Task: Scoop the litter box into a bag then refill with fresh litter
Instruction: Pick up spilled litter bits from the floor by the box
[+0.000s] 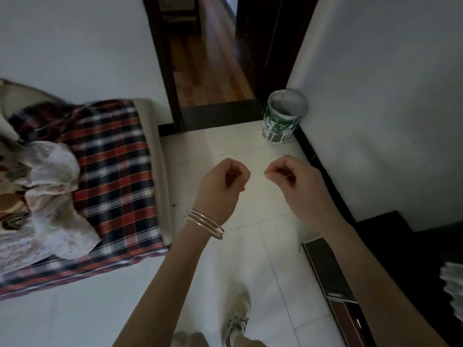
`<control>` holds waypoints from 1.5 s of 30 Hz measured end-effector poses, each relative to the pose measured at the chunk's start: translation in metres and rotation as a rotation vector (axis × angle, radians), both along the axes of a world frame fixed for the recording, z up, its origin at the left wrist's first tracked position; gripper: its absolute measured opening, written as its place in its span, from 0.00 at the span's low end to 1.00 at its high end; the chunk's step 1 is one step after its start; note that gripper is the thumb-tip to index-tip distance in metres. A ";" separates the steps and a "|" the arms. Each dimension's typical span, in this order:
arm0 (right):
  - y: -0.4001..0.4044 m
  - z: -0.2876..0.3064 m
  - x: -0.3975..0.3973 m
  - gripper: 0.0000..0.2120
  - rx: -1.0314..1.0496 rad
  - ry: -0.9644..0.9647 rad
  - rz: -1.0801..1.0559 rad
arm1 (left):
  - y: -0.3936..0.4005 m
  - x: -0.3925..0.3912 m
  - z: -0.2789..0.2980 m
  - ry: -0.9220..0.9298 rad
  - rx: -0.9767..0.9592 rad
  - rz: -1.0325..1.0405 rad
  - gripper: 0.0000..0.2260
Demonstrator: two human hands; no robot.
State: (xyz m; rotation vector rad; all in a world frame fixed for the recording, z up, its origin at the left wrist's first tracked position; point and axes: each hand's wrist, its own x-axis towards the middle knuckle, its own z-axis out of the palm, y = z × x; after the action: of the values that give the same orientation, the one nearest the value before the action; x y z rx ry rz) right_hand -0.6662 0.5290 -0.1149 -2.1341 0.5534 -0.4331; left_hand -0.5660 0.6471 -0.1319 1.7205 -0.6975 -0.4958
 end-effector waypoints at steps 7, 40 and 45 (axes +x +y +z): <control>-0.082 0.009 -0.011 0.04 -0.017 -0.021 -0.103 | -0.090 0.009 0.006 -0.037 0.008 -0.104 0.11; -0.468 -0.008 0.243 0.01 -0.111 -0.003 -0.291 | -0.501 0.268 0.003 0.015 0.050 -0.288 0.09; -0.560 -0.007 0.278 0.03 -0.072 0.004 -0.299 | -0.591 0.302 0.005 0.037 0.088 -0.279 0.09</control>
State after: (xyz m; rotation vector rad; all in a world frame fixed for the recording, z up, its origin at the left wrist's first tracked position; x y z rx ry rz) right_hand -0.3884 -0.0308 -0.1214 -2.1263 0.8763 -0.6224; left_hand -0.2644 0.0560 -0.1268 1.6990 -0.9061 -0.7586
